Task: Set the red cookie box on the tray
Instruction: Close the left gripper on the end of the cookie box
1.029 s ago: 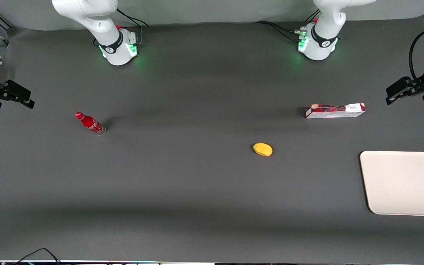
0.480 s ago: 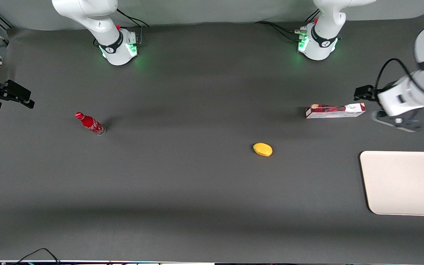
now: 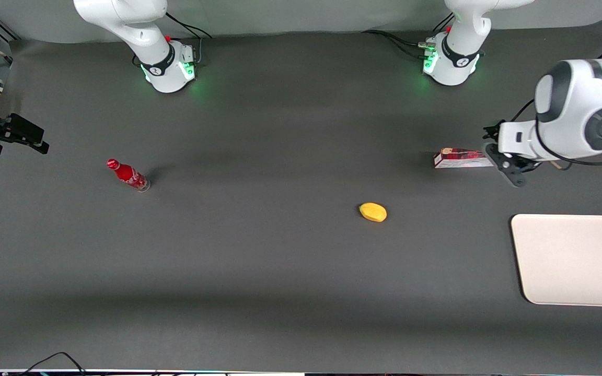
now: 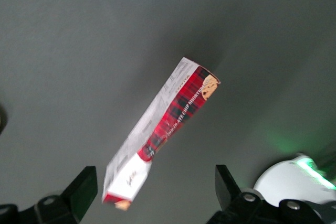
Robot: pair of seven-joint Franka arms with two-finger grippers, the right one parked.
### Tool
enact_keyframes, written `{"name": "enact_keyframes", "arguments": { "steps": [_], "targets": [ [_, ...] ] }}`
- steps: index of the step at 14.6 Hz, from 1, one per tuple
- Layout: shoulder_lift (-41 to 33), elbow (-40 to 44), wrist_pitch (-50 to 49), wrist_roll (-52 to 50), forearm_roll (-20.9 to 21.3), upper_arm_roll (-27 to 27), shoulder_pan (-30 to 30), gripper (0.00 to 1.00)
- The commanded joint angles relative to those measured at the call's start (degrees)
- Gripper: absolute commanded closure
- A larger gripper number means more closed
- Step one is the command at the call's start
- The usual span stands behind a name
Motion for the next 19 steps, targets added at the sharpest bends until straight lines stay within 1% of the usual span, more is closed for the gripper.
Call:
{"name": "enact_keyframes", "arguments": {
  "steps": [1, 3, 6, 10, 15, 16, 18, 19],
  "targets": [
    [-6.6, -15.3, 16.4, 11.4, 0.5, 0.6, 0.3, 0.00],
    [-5.6, -19.0, 23.8, 16.2, 0.0, 2.6, 0.4, 0.00],
    [-5.4, -23.4, 28.7, 17.3, -0.1, 2.7, 0.3, 0.00],
    [-3.0, -28.7, 39.7, 18.6, -0.1, 2.7, 0.1, 0.00],
    [0.1, -28.9, 44.3, 20.0, -0.1, 2.8, -0.2, 0.00],
    [0.4, -28.9, 44.3, 20.0, -0.5, 2.9, -0.1, 0.04],
    [1.0, -28.8, 44.5, 22.5, -1.3, 3.3, -0.1, 0.38],
    [1.6, -28.8, 45.1, 23.7, -2.4, 3.5, -0.1, 0.54]
  ]
}}
